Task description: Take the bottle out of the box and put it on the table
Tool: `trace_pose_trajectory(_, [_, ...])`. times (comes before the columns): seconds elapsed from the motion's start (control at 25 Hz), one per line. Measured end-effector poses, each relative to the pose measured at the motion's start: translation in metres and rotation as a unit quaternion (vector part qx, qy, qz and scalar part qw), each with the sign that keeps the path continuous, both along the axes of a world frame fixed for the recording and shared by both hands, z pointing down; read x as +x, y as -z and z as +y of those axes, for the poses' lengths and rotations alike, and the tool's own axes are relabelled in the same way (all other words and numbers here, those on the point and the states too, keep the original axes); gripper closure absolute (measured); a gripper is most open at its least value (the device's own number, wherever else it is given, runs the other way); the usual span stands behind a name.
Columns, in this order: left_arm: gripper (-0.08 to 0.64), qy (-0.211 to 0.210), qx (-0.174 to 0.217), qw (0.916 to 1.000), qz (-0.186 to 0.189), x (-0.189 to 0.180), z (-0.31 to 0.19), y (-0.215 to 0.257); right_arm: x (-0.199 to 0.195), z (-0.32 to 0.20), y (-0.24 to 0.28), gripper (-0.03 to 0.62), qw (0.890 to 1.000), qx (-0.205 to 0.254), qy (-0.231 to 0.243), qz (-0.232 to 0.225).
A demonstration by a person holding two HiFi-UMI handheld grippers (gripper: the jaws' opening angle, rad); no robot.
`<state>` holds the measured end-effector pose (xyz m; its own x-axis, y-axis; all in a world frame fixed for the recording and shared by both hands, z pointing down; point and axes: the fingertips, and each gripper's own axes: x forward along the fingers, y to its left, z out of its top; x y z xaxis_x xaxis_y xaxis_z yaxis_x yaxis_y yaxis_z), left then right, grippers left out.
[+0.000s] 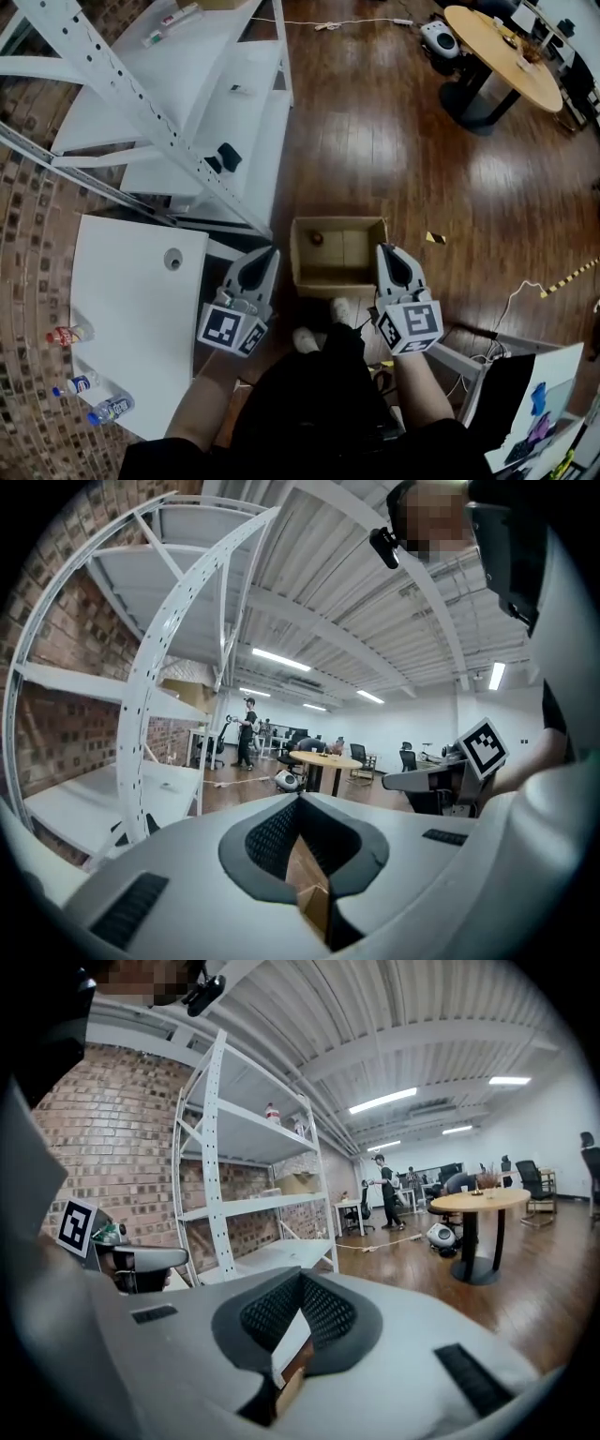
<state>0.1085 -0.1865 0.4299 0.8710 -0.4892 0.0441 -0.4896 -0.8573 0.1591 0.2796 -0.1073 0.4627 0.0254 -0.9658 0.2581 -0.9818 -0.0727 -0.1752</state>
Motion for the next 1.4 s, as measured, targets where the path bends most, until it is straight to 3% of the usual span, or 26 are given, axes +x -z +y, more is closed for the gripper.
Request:
trace_pose_trajectory(0.24, [0.555,0.013,-0.027,0.9995,-0.008,0.001,-0.012,-0.042,-0.007,-0.01,-0.046,0.589,0.999,-0.027,0.018,-0.011])
trace_pose_trajectory(0.52, [0.555,0.023,-0.025,0.9994,0.001,0.025,-0.044,-0.123,0.0,-0.041,-0.115,0.589,0.998,-0.023,0.06,0.011])
trace_pose_trajectory(0.72, [0.555,0.014,0.016,0.9998,0.005,0.053,-0.068,-0.219,0.025,-0.079,-0.223,0.588,0.997,0.0,0.066,0.028])
trace_pose_trajectory(0.92, [0.555,0.001,0.057,0.9982,0.019,0.068,-0.09,-0.343,0.024,-0.121,-0.359,0.588,0.994,0.012,0.087,0.06])
trace_pose_trajectory(1.12, [0.555,-0.017,0.078,0.9964,0.03,0.078,-0.089,-0.435,0.02,-0.139,-0.427,0.589,0.996,0.042,0.064,0.048])
trace_pose_trajectory(1.4, [0.555,-0.038,0.029,0.9987,0.017,0.076,-0.087,-0.478,-0.01,-0.15,-0.488,0.588,0.996,-0.016,0.089,0.023])
